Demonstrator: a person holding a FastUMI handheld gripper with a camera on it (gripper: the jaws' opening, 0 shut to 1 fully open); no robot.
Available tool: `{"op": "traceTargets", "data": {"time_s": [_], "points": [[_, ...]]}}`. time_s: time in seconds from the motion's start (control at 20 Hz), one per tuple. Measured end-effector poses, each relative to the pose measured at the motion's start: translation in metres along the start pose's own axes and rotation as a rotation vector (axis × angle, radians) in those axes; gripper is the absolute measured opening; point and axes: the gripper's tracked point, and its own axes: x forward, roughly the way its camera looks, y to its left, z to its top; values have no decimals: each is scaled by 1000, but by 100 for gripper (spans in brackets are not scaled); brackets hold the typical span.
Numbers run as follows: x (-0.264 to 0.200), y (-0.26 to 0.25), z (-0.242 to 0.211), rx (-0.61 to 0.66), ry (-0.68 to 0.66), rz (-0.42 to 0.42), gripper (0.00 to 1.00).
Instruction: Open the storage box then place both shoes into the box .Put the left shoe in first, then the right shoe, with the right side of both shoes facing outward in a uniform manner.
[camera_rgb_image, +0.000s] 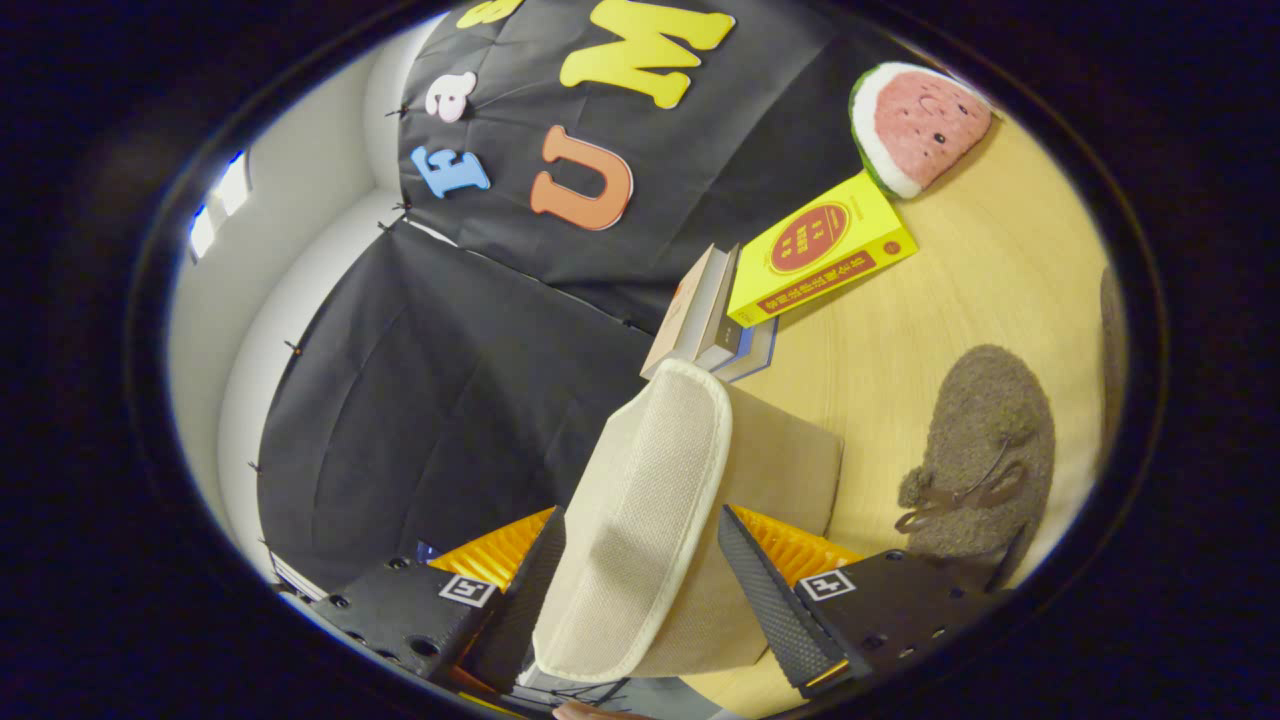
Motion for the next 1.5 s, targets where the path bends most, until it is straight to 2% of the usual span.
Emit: {"op": "traceTargets", "data": {"time_s": [0.1, 0.25, 0.45, 0.5, 0.55, 0.65, 0.7, 0.75, 0.95, 1.0, 1.15, 1.5], "points": [[2, -1, -1, 43, 13, 10, 92], [2, -3, 1, 97, 16, -6, 63], [-6, -4, 8, 110, 11, -45, 33], [-10, -3, 7, 105, 12, -58, 33], [-11, 0, 8, 102, 10, -62, 28], [-15, 20, 15, 100, 1, -16, 28], [-25, 23, 19, 99, -15, -29, 27], [-20, 27, 20, 85, -19, -48, 14], [-16, 59, 26, 62, -32, -50, 13], [-20, 69, 30, 53, -43, -47, 5], [-11, 110, 35, 21, -58, -29, 5], [51, 218, 43, -25, -80, 27, 5]]}}
